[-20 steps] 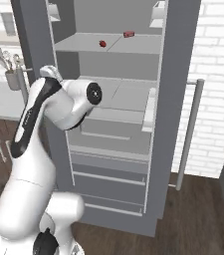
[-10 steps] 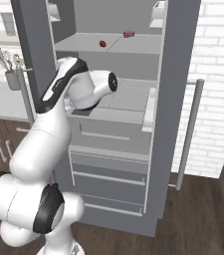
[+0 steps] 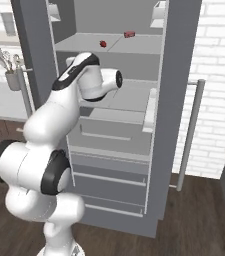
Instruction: Take the strawberry from the fridge and place it on top of the pancake, located on the dining counter.
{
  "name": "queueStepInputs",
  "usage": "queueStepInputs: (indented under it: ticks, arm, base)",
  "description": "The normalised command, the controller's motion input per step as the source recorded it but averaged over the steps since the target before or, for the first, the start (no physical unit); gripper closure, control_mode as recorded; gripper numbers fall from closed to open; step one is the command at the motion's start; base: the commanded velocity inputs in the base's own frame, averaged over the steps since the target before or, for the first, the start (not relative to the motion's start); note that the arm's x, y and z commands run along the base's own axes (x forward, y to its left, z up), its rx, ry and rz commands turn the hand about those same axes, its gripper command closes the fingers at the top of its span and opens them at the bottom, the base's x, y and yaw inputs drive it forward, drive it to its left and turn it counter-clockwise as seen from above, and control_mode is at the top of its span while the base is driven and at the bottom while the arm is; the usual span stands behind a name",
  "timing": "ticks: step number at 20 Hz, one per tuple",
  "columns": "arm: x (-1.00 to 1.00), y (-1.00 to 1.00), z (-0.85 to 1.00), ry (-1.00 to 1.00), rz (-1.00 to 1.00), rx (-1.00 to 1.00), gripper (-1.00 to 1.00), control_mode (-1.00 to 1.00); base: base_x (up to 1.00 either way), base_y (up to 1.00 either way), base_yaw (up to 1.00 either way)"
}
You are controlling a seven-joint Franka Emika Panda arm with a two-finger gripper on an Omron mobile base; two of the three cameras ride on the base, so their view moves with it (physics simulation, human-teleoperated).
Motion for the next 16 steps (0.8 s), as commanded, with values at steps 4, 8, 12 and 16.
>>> queueStepInputs:
  ticks: [4,8,12,16]
  arm:
    - [0.09,0.35,0.00,0.00,0.02,0.00,-1.00,-1.00]
    - [-0.07,0.50,0.00,0.00,0.05,0.00,-1.00,-1.00]
    - [-0.29,0.49,0.00,0.00,0.12,0.00,-1.00,-1.00]
    - [-0.46,0.46,0.01,0.00,0.18,0.00,-1.00,-1.00]
  base:
    - [0.00,0.00,0.00]
    - [0.00,0.00,0.00]
    - [0.00,0.00,0.00]
    - [0.00,0.00,0.00]
